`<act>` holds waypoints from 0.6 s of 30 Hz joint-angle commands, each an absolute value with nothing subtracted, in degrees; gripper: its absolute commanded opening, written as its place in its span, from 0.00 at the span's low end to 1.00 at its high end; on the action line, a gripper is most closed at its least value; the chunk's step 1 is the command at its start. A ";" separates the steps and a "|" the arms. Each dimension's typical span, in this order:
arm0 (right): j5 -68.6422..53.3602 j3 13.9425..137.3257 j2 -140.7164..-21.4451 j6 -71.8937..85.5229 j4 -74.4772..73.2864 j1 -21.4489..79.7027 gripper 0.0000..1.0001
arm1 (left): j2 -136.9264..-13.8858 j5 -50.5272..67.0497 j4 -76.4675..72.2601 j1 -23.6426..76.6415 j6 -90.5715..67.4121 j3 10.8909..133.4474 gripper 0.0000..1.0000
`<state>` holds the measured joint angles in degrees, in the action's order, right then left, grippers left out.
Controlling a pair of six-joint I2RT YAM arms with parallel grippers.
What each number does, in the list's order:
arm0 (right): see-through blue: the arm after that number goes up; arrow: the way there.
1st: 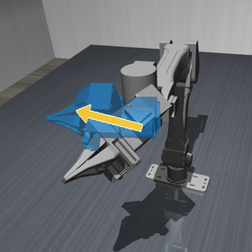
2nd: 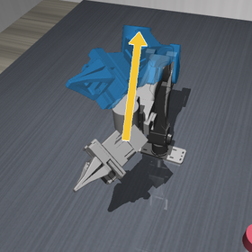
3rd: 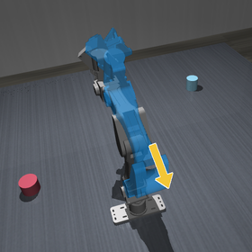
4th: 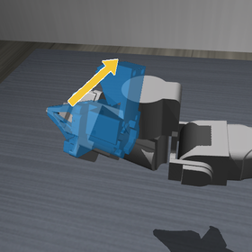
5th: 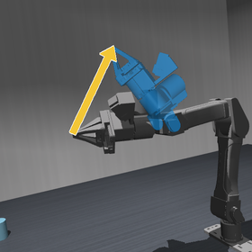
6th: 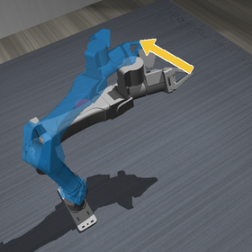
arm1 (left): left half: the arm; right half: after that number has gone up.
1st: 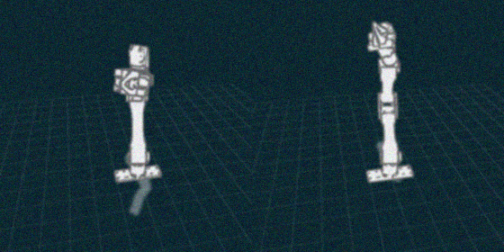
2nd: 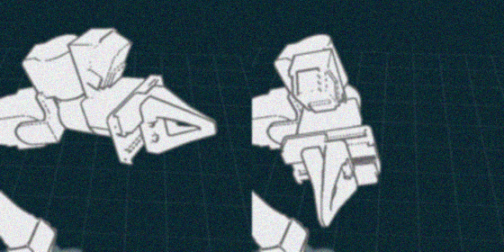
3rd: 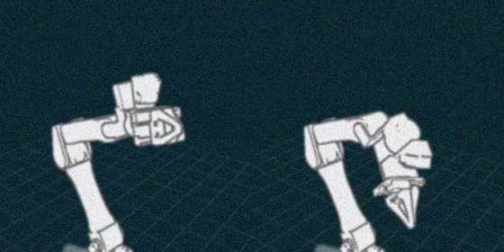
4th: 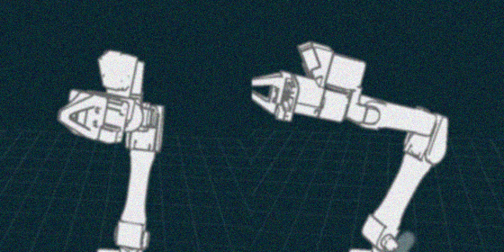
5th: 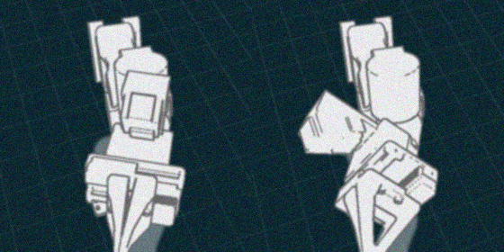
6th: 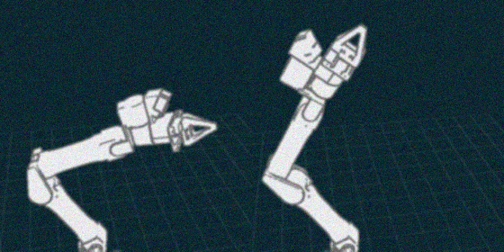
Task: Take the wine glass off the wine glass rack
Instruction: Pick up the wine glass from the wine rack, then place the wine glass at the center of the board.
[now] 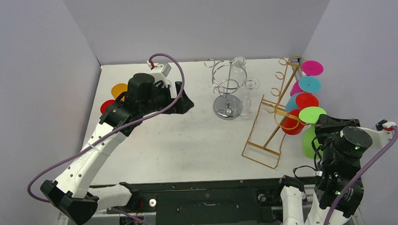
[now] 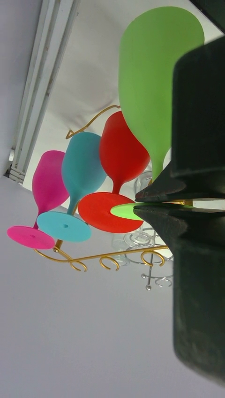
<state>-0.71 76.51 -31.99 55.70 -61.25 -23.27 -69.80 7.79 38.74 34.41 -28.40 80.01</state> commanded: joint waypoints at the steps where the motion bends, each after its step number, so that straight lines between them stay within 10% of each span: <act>1: 3.35 81.76 -33.24 53.71 -61.47 -23.55 0.00 | -68.39 8.58 35.38 34.46 -27.69 80.23 0.91; 18: 2.11 117.15 -50.91 45.66 -70.67 -23.55 0.00 | -68.34 10.37 35.05 34.37 -28.62 81.04 0.91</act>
